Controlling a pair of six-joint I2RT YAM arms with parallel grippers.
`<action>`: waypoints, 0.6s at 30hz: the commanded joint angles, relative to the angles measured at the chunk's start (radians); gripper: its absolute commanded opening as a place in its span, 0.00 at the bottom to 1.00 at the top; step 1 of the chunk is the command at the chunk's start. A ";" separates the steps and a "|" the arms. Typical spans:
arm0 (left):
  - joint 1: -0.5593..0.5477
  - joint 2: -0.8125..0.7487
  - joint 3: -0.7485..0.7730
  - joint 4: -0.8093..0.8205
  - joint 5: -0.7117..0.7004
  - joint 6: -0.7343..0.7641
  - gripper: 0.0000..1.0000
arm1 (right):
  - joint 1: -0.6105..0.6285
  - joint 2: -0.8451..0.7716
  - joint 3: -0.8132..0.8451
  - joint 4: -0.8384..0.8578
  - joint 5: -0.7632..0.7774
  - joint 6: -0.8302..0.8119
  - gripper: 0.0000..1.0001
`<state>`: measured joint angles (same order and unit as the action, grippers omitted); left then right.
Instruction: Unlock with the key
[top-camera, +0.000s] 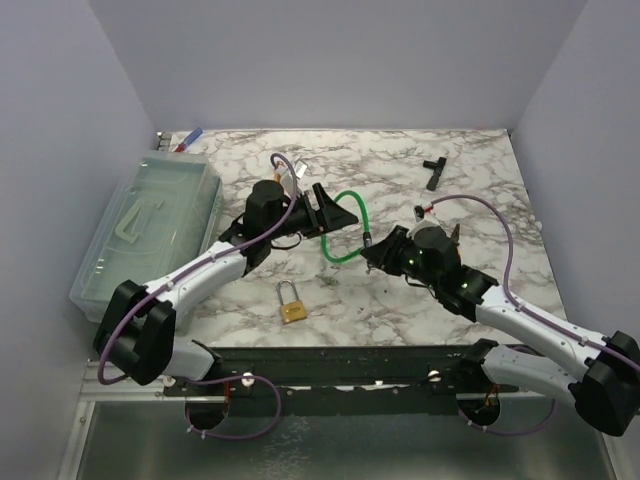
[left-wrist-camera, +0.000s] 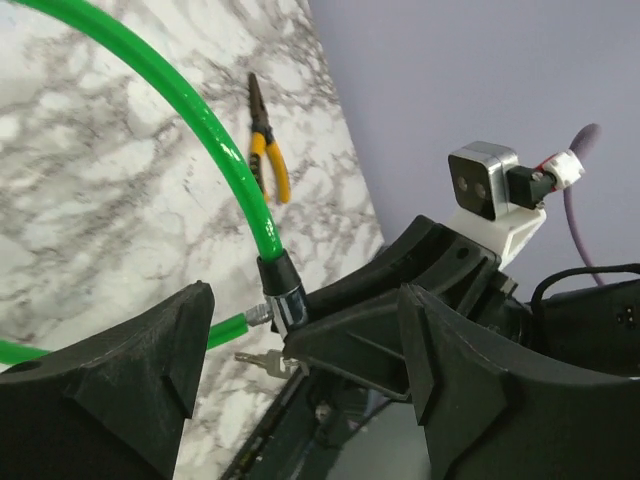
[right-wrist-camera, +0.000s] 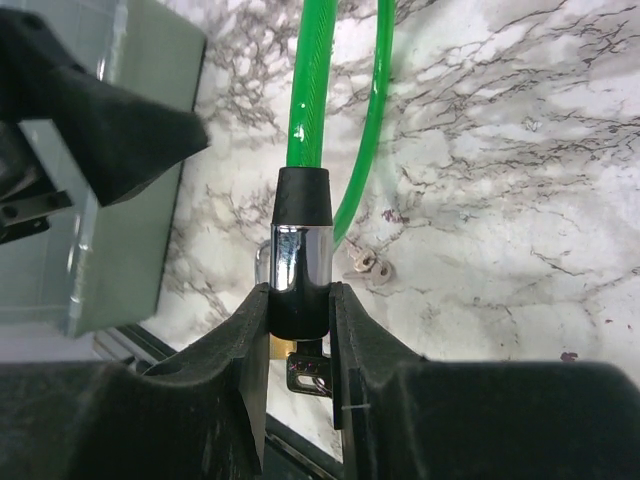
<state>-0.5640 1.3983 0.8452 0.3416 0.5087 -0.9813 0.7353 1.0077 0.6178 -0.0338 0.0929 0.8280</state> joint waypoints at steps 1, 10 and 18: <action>0.006 -0.100 0.094 -0.304 -0.123 0.300 0.78 | -0.054 -0.028 -0.044 0.159 -0.013 0.101 0.01; 0.006 -0.185 0.040 -0.378 -0.197 0.680 0.78 | -0.251 0.003 -0.041 0.165 -0.215 0.172 0.01; -0.065 -0.159 -0.069 -0.171 -0.152 1.093 0.78 | -0.255 0.043 -0.009 0.133 -0.270 0.192 0.01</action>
<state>-0.5728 1.2201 0.8200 0.0532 0.3492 -0.2111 0.4824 1.0466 0.5713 0.0673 -0.1043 0.9905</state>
